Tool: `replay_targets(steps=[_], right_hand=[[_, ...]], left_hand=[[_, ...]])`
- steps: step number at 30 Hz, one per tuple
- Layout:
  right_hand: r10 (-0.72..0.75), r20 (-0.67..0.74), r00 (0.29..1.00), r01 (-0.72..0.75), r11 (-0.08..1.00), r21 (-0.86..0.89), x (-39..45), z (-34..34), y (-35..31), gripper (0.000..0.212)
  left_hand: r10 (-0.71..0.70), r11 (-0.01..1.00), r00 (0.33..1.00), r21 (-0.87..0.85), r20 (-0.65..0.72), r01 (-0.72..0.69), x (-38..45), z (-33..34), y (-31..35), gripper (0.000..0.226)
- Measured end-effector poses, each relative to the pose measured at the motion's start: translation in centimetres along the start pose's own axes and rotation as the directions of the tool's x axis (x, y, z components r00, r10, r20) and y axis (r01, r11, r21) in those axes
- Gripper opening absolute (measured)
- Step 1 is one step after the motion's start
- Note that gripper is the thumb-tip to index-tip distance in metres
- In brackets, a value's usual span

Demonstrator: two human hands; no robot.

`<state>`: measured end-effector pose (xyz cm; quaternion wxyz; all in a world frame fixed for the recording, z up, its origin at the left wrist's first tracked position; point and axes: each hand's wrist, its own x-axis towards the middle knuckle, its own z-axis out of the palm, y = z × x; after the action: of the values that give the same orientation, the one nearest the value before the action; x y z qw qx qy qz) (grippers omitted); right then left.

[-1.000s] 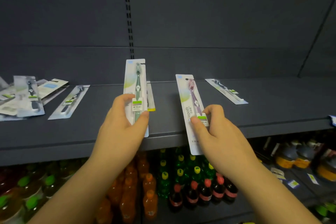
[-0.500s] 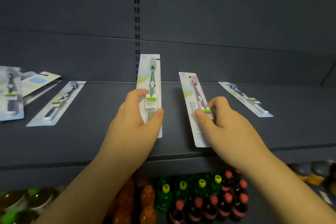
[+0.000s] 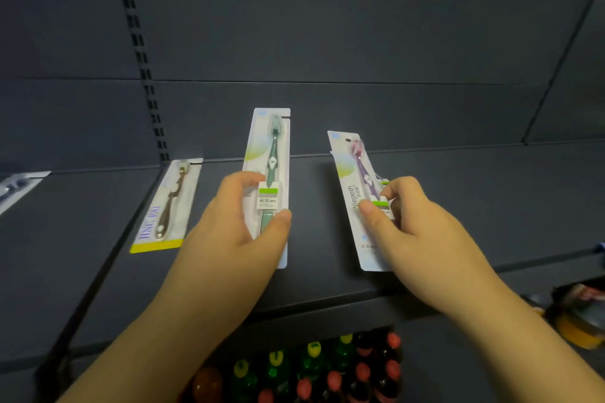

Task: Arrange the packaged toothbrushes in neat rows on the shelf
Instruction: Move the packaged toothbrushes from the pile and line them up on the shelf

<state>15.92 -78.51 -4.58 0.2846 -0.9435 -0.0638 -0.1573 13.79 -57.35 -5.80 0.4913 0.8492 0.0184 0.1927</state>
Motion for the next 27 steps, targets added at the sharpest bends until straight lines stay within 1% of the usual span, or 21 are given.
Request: replay_targets(steps=[4, 11, 16, 19, 22, 27], right_hand=[[0.006, -0.010, 1.000, -0.006, 1.000, 0.015, 1.6, -2.4, 4.7, 0.033], [-0.036, 0.010, 0.999, 0.035, 0.998, 0.054, 4.9, -6.6, 13.4, 0.033], [-0.026, 0.052, 0.998, 0.022, 0.997, 0.074, 6.5, -8.7, 19.0, 0.033], [-0.020, 0.070, 0.997, 0.015, 0.997, 0.074, 7.2, -9.8, 20.9, 0.033], [-0.004, 0.067, 0.998, 0.000, 0.998, 0.061, 8.0, -10.7, 21.9, 0.033], [0.034, 0.025, 0.999, -0.036, 0.998, 0.055, 8.6, -11.7, 23.1, 0.032]], left_hand=[[-0.017, 0.998, 1.000, 0.065, 0.025, 0.016, 0.1, 4.6, 2.5, 0.041], [-0.029, 0.988, 0.999, 0.150, -0.015, 0.031, 0.9, 13.0, 7.4, 0.041], [-0.041, 0.972, 0.999, 0.229, -0.029, 0.046, 0.9, 19.1, 9.8, 0.040], [-0.069, 0.955, 0.998, 0.289, 0.008, 0.064, 0.9, 21.1, 10.9, 0.038], [-0.069, 0.952, 0.997, 0.303, 0.041, 0.053, 1.4, 22.0, 11.8, 0.037], [-0.013, 0.931, 0.991, 0.364, 0.132, -0.036, 2.2, 23.3, 12.8, 0.032]])
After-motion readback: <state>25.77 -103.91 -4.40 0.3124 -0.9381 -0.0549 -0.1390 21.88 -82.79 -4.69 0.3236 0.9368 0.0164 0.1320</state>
